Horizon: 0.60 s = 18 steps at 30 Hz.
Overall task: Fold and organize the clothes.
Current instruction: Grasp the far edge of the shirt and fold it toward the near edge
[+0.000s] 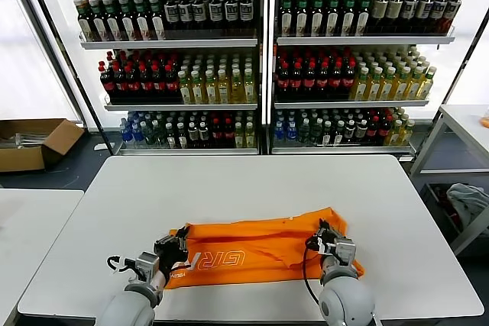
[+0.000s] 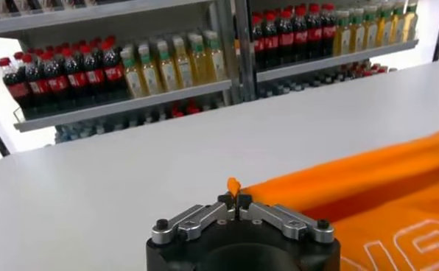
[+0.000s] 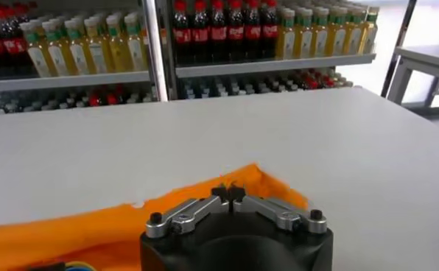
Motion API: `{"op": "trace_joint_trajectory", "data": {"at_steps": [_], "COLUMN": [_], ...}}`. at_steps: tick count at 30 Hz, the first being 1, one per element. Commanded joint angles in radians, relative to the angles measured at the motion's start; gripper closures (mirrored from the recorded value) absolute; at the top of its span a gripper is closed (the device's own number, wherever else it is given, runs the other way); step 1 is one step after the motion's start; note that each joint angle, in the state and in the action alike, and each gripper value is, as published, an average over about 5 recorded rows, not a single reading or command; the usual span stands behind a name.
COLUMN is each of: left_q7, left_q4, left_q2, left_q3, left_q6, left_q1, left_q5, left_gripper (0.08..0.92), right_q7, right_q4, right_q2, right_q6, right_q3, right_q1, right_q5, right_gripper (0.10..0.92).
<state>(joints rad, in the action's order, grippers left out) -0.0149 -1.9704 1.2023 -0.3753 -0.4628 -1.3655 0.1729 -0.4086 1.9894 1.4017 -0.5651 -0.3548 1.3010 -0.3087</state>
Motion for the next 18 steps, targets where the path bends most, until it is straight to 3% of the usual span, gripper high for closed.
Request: {"op": "trace_joint_trajectory", "data": {"at_steps": [1, 7, 11, 18], "left_q7": [0.002, 0.008, 0.011, 0.01], "left_q4": [-0.019, 0.008, 0.019, -0.002], "left_q2": [0.008, 0.019, 0.024, 0.029], "left_q3": [-0.006, -0.004, -0.002, -0.003], "left_q6": [0.005, 0.017, 0.032, 0.043], "left_q1": [-0.055, -0.048, -0.043, -0.041], "left_q5": [-0.028, -0.049, -0.058, -0.072], "left_gripper": [0.915, 0.891, 0.792, 0.601], "right_q7": [-0.001, 0.006, 0.012, 0.008], "right_q4": [0.053, 0.047, 0.007, -0.056], "right_q2": [-0.001, -0.002, 0.002, 0.02], "right_q6": [0.0, 0.007, 0.027, 0.05], "right_q3": [-0.008, 0.0, 0.013, 0.017], "right_q1": [0.064, 0.077, 0.074, 0.066], "right_q5": [0.007, 0.026, 0.057, 0.136], "right_gripper": [0.919, 0.919, 0.914, 0.751]}}
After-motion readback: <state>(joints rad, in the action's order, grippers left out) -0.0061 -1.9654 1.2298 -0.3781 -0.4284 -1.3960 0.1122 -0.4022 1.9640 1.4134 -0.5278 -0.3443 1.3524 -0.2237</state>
